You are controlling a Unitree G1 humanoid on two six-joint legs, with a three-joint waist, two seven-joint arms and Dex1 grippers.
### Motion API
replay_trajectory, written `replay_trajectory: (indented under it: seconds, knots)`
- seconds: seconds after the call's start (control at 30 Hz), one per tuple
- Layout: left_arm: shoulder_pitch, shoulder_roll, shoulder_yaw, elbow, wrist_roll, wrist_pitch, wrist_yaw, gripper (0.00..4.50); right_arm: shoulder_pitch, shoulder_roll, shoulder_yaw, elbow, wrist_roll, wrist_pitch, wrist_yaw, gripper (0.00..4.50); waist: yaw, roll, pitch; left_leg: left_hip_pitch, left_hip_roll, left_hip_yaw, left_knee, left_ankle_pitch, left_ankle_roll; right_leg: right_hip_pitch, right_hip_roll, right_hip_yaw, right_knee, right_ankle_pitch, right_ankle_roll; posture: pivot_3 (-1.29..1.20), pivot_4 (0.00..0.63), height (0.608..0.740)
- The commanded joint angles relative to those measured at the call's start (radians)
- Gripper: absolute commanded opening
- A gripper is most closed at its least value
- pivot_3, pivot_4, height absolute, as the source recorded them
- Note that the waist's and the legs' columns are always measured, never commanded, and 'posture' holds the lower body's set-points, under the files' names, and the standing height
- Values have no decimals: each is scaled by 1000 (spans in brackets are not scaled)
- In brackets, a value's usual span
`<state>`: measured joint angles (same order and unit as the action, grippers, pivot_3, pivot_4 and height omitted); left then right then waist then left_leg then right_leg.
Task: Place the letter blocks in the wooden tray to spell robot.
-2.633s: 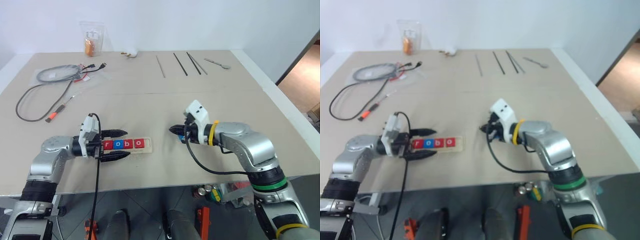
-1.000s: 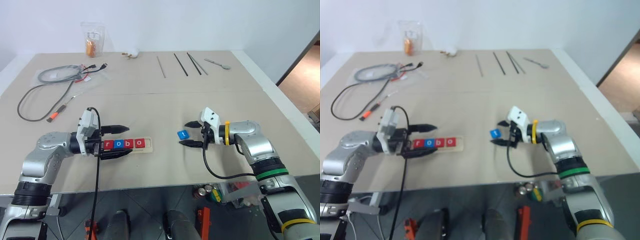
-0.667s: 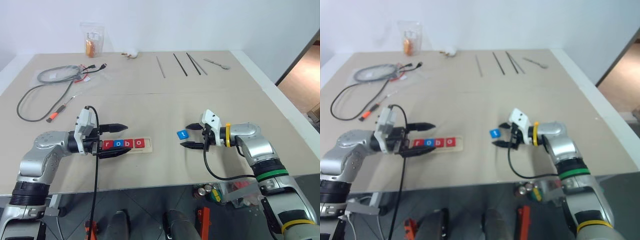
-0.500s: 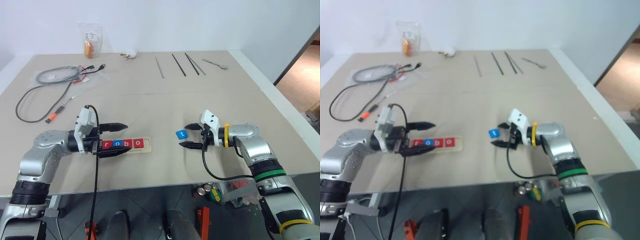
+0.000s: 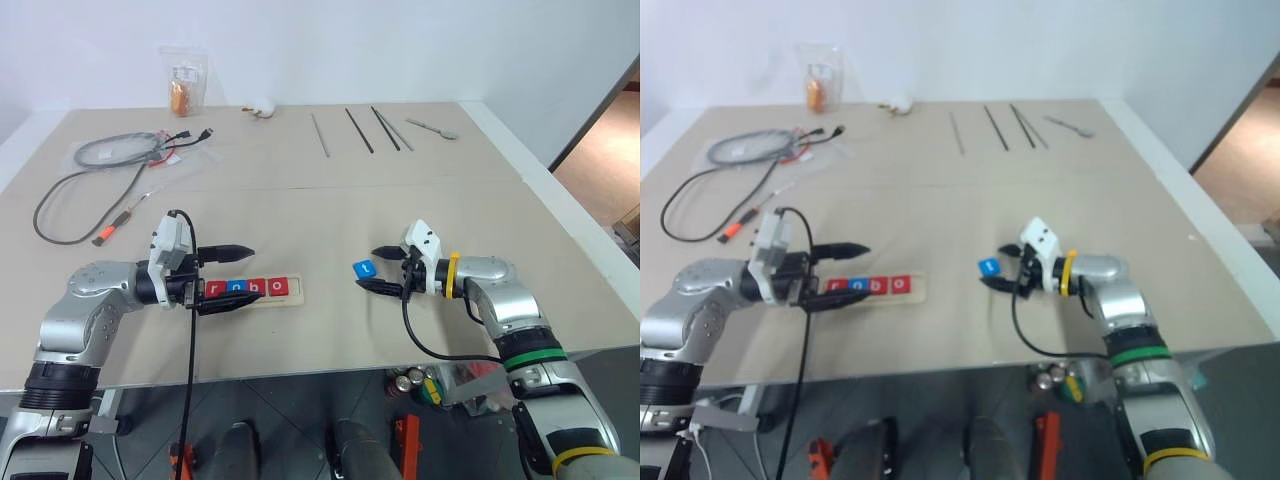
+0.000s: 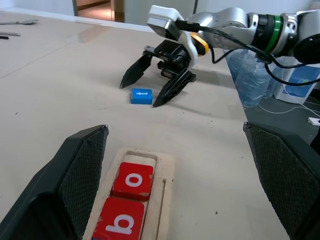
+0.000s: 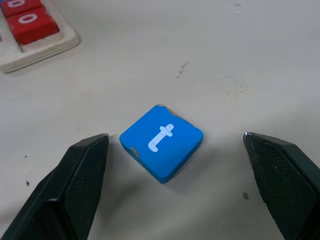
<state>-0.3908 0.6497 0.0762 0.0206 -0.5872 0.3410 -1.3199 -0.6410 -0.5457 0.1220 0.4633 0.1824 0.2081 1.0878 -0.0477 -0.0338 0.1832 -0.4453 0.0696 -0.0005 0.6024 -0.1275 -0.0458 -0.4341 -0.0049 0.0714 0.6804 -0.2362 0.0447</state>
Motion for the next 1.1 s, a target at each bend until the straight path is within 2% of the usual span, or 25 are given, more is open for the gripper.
replay_trajectory:
  seconds: [0.03,0.5,0.53,0.57,0.63,0.9,0.93,0.97,1.1]
  knots:
    - [-6,-1,19,-2,0,-26,5,4500,74,14,-39,-124,28,35,-54,4200,0,0,0,0,0,0,0,0,0,0,0,0,0,0,0,0,150,740]
    - [-17,-18,6,25,9,-45,5,4500,126,18,-78,-252,74,97,-105,4200,0,0,0,0,0,0,0,0,0,0,0,0,0,0,0,0,150,740]
    - [-15,-19,6,24,9,-45,6,4500,128,19,-82,-258,77,99,-109,3897,0,0,0,0,0,0,0,0,0,0,0,0,0,0,0,0,150,740]
    - [-14,-20,6,24,9,-46,7,4500,131,20,-85,-263,81,103,-114,3838,0,0,0,0,0,0,0,0,0,0,0,0,0,0,0,0,150,740]
    - [-12,-22,7,21,8,-46,10,4500,137,22,-90,-272,85,108,-121,3189,0,0,0,0,0,0,0,0,0,0,0,0,0,0,0,0,150,740]
    - [-10,-30,11,6,1,-39,12,4500,175,30,-96,-319,103,139,-150,3189,0,0,0,0,0,0,0,0,0,0,0,0,0,0,0,0,150,740]
    - [-11,-31,10,7,2,-40,11,4500,178,29,-92,-322,101,144,-154,2931,-1,0,0,0,0,0,0,0,0,0,0,0,0,0,0,0,150,740]
    - [-13,-34,8,8,3,-40,11,4500,177,29,-91,-321,94,153,-167,2371,0,0,0,0,0,0,0,0,0,0,0,0,0,0,0,0,150,740]
    - [-19,-42,2,14,8,-43,10,4500,170,14,-110,-330,108,186,-189,2371,0,0,0,0,0,0,0,0,0,0,0,0,0,0,0,0,150,740]
